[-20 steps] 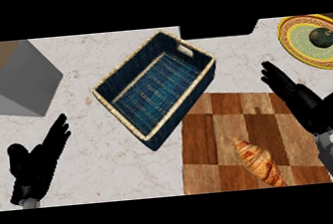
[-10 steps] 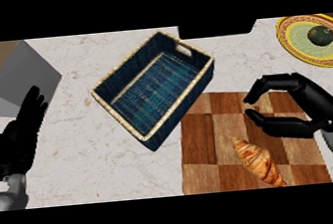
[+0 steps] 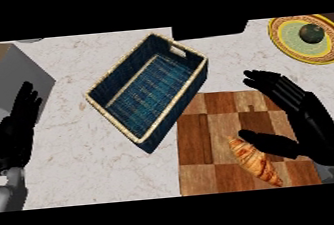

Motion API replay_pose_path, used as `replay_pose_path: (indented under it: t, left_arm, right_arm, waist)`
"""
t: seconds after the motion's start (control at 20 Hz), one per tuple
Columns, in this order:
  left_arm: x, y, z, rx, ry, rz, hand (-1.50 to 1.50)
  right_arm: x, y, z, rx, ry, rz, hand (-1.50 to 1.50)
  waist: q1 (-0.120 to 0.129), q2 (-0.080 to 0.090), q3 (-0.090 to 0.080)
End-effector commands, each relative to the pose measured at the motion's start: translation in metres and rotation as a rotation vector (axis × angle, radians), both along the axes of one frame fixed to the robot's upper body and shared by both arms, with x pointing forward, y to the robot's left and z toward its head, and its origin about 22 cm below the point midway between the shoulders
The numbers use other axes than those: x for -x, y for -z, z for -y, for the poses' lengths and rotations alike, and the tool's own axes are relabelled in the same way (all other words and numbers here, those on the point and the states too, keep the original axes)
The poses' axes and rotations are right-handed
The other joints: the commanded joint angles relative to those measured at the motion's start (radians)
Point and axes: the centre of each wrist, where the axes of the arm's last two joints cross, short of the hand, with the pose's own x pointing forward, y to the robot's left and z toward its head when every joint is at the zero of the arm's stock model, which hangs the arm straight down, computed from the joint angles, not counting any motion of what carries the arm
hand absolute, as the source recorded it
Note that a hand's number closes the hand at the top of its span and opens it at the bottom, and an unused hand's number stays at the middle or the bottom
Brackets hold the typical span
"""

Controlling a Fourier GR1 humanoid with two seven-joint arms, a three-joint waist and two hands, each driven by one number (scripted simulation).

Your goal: Pick the croissant from the cutting board and place it in the basket

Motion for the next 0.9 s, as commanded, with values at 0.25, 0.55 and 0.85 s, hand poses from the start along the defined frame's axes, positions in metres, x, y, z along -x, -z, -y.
replay_pose_path:
  t: [0.25, 0.55, 0.85]
  left_arm:
    - [0.001, -0.004, -0.012, -0.014, -0.023, 0.002, 0.0]
    - [0.003, 0.009, -0.001, -0.012, 0.004, 0.0, 0.0]
    - [-0.004, 0.027, 0.009, 0.007, 0.035, 0.006, 0.0]
  right_arm:
    - [0.037, -0.038, 0.029, 0.59, 0.203, -0.323, -1.5]
    - [0.083, -0.087, 0.001, 0.721, 0.21, -0.508, -1.5]
    - [0.113, -0.111, -0.017, 0.64, 0.234, -0.573, -1.5]
  waist:
    - [-0.017, -0.011, -0.007]
    - [0.006, 0.001, -0.002]
    - [0.036, 0.013, 0.003]
